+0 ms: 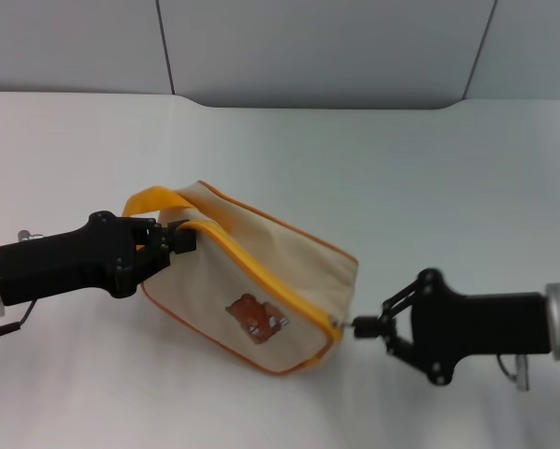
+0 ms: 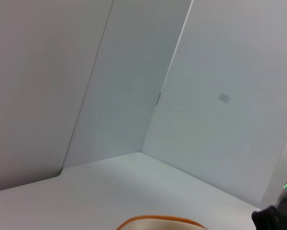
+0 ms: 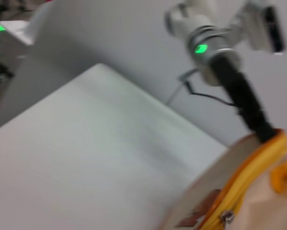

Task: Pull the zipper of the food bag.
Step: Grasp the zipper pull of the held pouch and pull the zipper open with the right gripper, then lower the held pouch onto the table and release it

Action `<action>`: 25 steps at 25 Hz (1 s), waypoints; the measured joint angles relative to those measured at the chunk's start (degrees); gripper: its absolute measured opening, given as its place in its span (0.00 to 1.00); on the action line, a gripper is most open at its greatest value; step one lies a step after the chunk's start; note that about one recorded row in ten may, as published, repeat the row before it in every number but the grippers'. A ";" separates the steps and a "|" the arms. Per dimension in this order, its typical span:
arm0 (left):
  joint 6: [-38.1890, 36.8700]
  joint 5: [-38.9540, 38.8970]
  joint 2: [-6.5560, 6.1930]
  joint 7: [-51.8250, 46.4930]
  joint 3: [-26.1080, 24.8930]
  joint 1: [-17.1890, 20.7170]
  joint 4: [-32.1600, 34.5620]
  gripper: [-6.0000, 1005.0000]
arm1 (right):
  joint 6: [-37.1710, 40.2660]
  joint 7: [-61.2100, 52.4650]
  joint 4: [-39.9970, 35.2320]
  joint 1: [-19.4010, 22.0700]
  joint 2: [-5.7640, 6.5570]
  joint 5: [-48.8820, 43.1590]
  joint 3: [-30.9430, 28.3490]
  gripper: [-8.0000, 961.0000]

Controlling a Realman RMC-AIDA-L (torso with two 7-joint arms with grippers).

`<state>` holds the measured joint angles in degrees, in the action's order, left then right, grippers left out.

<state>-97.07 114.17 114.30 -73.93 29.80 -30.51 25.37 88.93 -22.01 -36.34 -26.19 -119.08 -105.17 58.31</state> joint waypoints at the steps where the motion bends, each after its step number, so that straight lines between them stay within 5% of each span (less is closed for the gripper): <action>1: 0.10 -0.04 0.01 -0.48 -0.16 0.02 -0.01 0.07 | 0.50 -0.67 0.71 0.54 -0.08 1.17 -3.51 0.01; 5: 0.15 -0.09 0.35 -1.03 -0.57 0.41 -0.15 0.07 | 1.00 -3.85 2.95 0.30 0.01 3.74 -8.68 0.01; 14: 5.05 -0.14 4.32 5.26 -4.34 3.65 -1.81 0.07 | 1.85 -19.22 7.77 -3.18 0.65 5.45 -17.21 0.12; 18: 5.19 0.01 3.78 7.94 -4.05 4.01 -4.10 0.06 | 2.70 -28.07 9.60 -4.49 1.31 6.89 -17.93 0.18; 25: -5.62 -0.23 0.34 11.61 -5.15 5.14 -3.91 0.18 | 9.61 -41.63 10.51 -6.18 3.74 4.71 -15.37 0.50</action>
<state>-102.69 113.94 114.64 -62.32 24.65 -25.38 21.46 98.54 -63.64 -25.82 -32.37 -115.34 -100.46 42.94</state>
